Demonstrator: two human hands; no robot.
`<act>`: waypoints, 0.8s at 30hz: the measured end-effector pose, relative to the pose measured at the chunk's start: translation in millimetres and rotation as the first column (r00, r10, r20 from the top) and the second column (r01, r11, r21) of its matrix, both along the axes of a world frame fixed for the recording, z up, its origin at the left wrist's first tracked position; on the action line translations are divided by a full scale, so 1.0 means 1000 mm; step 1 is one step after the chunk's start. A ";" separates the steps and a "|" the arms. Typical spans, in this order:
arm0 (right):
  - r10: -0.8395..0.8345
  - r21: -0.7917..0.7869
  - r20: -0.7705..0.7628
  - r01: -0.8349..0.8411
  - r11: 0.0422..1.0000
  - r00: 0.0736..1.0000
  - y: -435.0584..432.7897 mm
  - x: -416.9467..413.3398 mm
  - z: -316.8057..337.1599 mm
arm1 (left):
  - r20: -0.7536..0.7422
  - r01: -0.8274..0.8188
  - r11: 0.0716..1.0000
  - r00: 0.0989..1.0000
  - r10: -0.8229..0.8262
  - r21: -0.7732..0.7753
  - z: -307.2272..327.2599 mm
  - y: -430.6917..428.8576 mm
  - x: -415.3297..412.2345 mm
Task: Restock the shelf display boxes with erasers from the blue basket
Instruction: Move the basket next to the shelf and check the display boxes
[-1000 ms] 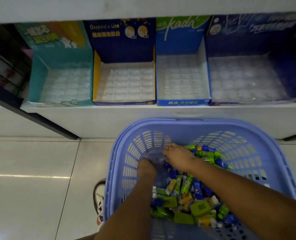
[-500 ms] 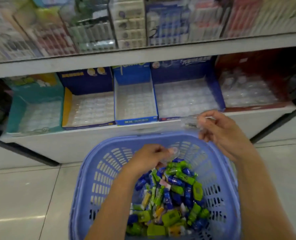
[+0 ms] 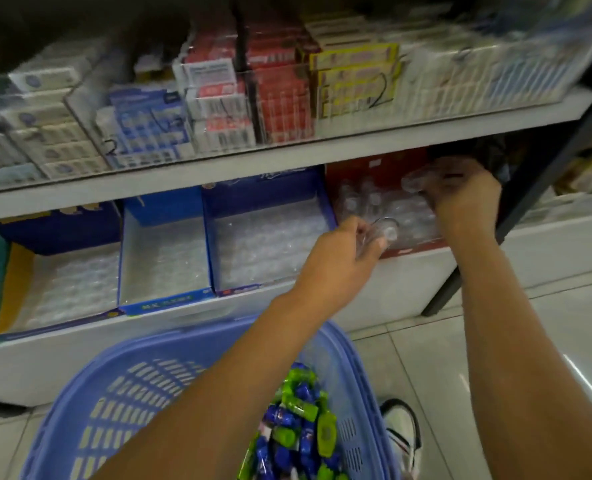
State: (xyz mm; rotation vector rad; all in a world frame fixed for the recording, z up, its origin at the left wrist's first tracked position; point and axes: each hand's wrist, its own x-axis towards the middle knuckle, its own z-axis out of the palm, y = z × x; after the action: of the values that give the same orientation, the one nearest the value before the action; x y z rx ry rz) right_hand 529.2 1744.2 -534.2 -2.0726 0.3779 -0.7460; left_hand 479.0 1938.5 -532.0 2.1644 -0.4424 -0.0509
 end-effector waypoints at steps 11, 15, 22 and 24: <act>0.112 -0.478 -0.313 -0.258 0.839 0.943 -0.010 0.061 -0.015 | 0.002 -0.042 0.993 0.999 0.042 0.109 -0.033 -0.030 0.023; 0.216 -0.331 -0.268 -0.300 0.895 0.939 -0.006 0.062 -0.020 | -0.015 -0.057 0.996 0.998 0.058 0.073 -0.035 -0.031 0.024; 0.110 -0.132 -0.231 -0.143 0.981 0.967 0.000 0.032 -0.006 | -0.032 -0.165 0.986 0.986 0.166 0.014 -0.034 -0.041 0.021; 0.221 0.129 -0.209 -0.197 0.972 0.953 0.001 0.008 0.005 | -0.027 -0.184 0.983 0.983 0.184 -0.003 -0.034 -0.044 0.018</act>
State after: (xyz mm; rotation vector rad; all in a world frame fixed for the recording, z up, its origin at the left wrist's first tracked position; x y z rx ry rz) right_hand 537.7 1745.5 -529.3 -2.0601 0.3079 -0.3600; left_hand 497.3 1894.6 -565.8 2.1875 -0.2250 0.0247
